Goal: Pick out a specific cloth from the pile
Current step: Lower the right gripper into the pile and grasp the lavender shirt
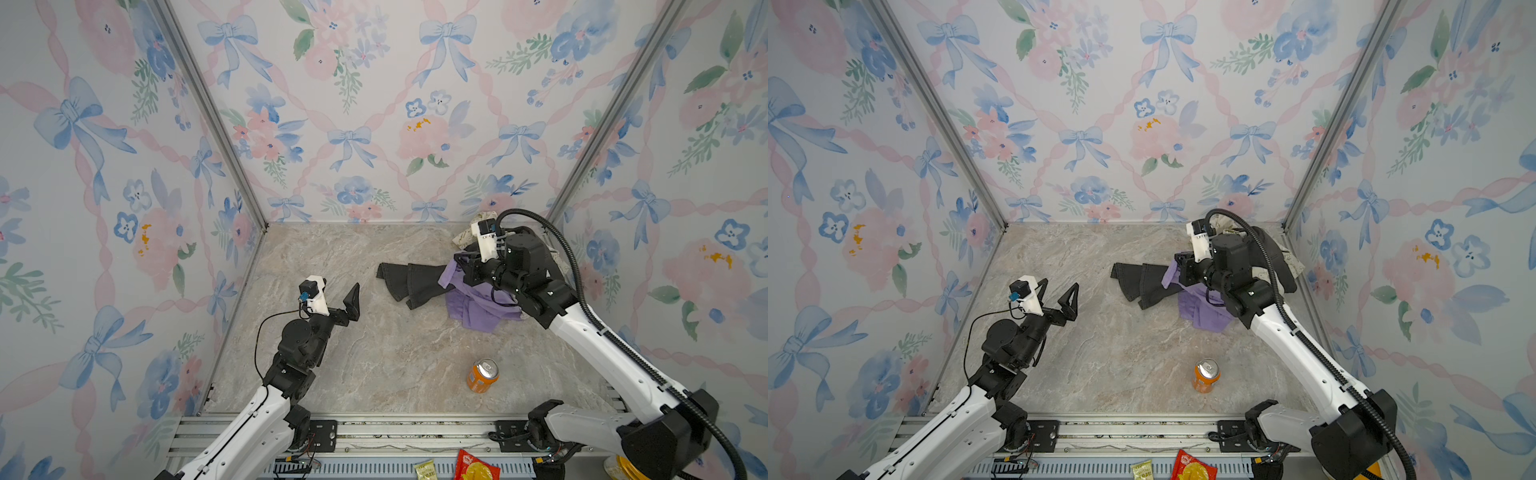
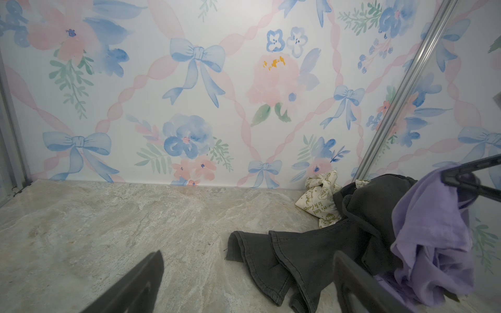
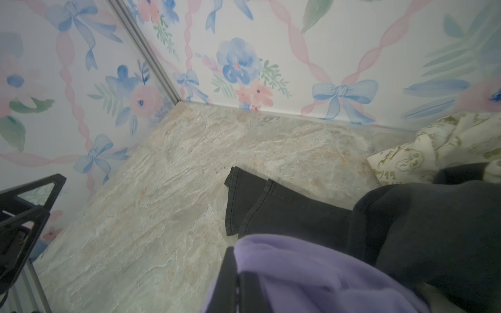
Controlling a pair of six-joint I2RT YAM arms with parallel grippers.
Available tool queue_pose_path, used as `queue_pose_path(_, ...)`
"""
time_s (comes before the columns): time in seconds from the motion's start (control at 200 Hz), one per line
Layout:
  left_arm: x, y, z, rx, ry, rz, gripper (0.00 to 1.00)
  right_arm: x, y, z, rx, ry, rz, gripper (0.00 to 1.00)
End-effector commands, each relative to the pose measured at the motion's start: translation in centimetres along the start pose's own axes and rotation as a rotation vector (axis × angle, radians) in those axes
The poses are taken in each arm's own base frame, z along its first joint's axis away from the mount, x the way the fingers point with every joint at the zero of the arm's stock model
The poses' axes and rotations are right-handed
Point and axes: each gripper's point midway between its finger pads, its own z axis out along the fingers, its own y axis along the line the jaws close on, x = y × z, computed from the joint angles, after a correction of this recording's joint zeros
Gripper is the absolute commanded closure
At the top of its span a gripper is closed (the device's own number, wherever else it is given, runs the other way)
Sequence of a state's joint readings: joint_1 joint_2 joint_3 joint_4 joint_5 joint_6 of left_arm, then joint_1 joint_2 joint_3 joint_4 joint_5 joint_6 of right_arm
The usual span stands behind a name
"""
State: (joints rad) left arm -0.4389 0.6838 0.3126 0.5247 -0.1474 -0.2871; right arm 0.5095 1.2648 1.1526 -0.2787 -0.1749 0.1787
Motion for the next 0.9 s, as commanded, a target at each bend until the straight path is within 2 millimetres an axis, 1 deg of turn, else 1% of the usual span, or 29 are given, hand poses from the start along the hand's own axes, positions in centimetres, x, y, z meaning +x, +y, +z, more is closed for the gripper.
queue_pose_path(0.0,-1.3,-0.8,0.0,0.028,-0.027,-0.02,0.02,4.3,1.9,1.9,-0.022,0.196,-0.16,0.91)
queue_pose_path(0.05,-1.3,-0.7,0.0,0.025,-0.029,-0.021,0.02,6.4,2.3,2.7,-0.018,0.277,-0.197,0.77)
queue_pose_path(0.08,-1.4,-0.7,0.0,0.027,-0.031,-0.021,0.02,7.5,2.3,2.9,-0.013,0.321,-0.208,0.71)
queue_pose_path(0.115,-1.4,-0.8,0.0,0.028,-0.032,-0.021,0.02,8.3,2.2,3.0,-0.004,0.349,-0.211,0.65)
queue_pose_path(0.15,-1.5,-0.8,-0.1,0.027,-0.034,-0.021,0.02,8.6,1.9,2.8,0.012,0.356,-0.205,0.57)
queue_pose_path(0.235,-1.5,-0.7,-0.2,0.027,-0.035,-0.022,0.02,8.0,1.1,1.5,0.055,0.297,-0.187,0.37)
queue_pose_path(0.32,-1.6,-0.8,-0.2,0.028,-0.039,-0.023,0.02,6.9,-0.1,-0.5,0.111,0.212,-0.15,0.29)
queue_pose_path(0.38,-1.6,-0.8,-0.2,0.03,-0.038,-0.022,0.02,6.4,-1.6,-2.0,0.175,0.17,-0.106,0.21)
queue_pose_path(0.44,-1.6,-0.9,-0.1,0.032,-0.038,-0.021,0.02,6.6,-3.6,-3.3,0.249,0.155,-0.05,0.21)
queue_pose_path(0.47,-1.6,-0.9,-0.1,0.031,-0.037,-0.021,0.02,7.1,-4.7,-3.8,0.289,0.161,-0.024,0.2)
queue_pose_path(0.52,-1.6,-0.9,-0.1,0.034,-0.035,-0.019,0.02,8.2,-6.4,-4.5,0.353,0.184,0.013,0.2)
queue_pose_path(0.61,-1.6,-1.0,-0.1,0.037,-0.036,-0.021,0.02,10.6,-8.7,-4.9,0.436,0.24,0.061,0.2)
queue_pose_path(0.67,-1.6,-1.0,-0.1,0.04,-0.036,-0.021,0.02,11.8,-9.6,-4.7,0.461,0.271,0.082,0.2)
queue_pose_path(0.75,-1.7,-1.1,-0.2,0.042,-0.039,-0.023,0.02,13.0,-10.5,-3.9,0.483,0.297,0.111,0.21)
queue_pose_path(0.895,-1.9,-1.1,-0.4,0.046,-0.048,-0.028,0.02,15.6,-12.3,-1.6,0.51,0.382,0.196,0.24)
